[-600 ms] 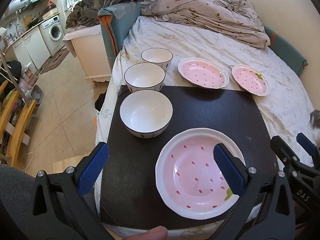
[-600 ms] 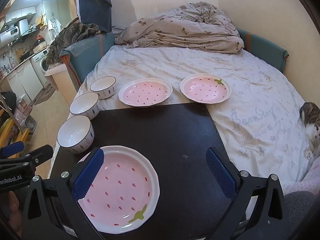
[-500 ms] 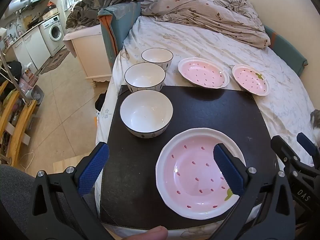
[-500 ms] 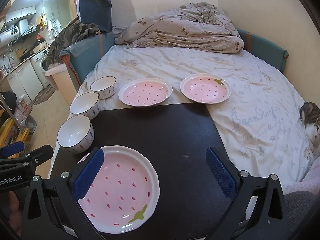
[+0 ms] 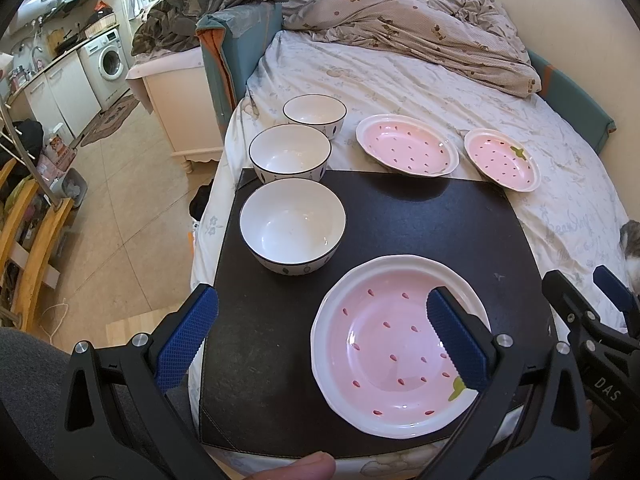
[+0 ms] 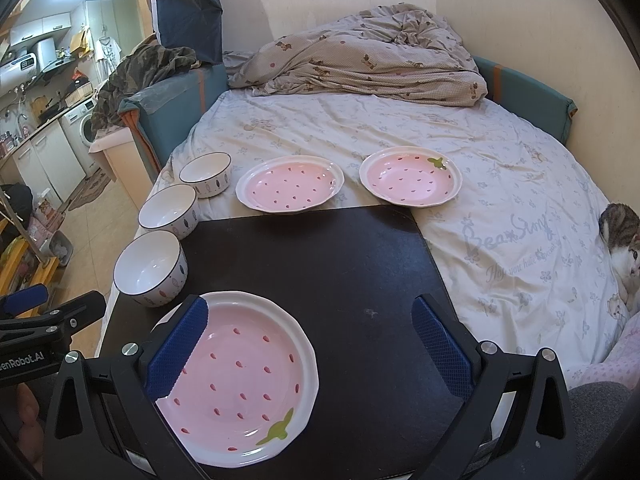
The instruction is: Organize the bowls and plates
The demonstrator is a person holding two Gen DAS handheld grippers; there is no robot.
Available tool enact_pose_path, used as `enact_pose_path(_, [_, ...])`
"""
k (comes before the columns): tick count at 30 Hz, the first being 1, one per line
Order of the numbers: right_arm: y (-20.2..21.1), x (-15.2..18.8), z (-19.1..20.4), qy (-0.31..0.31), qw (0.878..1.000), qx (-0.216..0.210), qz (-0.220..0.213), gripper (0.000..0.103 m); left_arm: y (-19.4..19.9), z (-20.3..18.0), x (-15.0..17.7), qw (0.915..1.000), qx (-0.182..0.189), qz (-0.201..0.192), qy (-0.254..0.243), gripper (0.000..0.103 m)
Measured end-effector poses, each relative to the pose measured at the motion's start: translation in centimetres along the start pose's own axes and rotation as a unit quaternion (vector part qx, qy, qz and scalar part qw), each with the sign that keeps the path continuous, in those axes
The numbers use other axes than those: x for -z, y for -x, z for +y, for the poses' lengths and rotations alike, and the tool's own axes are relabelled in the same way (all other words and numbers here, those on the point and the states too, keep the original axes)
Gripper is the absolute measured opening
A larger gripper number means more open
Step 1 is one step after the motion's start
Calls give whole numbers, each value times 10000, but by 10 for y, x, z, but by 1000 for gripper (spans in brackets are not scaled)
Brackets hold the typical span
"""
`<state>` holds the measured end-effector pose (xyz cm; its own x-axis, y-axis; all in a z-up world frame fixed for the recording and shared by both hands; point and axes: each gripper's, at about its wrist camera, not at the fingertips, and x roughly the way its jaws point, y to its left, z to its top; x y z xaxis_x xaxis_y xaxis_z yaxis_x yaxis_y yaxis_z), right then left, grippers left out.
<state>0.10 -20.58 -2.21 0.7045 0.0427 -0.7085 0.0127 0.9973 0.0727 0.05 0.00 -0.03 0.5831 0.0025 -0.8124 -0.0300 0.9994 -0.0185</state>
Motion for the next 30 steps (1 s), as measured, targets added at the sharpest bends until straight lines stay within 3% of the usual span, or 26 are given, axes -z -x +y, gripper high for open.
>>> enact_pose_path(10, [3, -6, -6, 10, 9999, 100, -21, 103, -1, -9, 2, 9998, 105, 14, -139, 103])
enact_pose_path(17, [-1, -21, -15, 41, 9994, -92, 321, 103, 2, -9, -10, 9989, 262, 226, -314, 103])
enact_pose_path(20, [-17, -24, -23, -129, 9955, -407, 844, 103, -8, -11, -15, 9972, 342, 533, -388, 103])
enact_pose_path(23, [-49, -17, -34, -458, 9772, -872, 1879, 103, -21, -12, -15, 9947, 339, 849, -460, 103])
enact_pose_path(25, [-72, -8, -44, -741, 9582, -1127, 2523, 103, -37, -9, -14, 9903, 478, 1261, -339, 103])
enact_pose_path(30, [-100, 4, -59, -1035, 9431, -1097, 2964, 89, -74, 0, -1, 9785, 286, 2041, -72, 103])
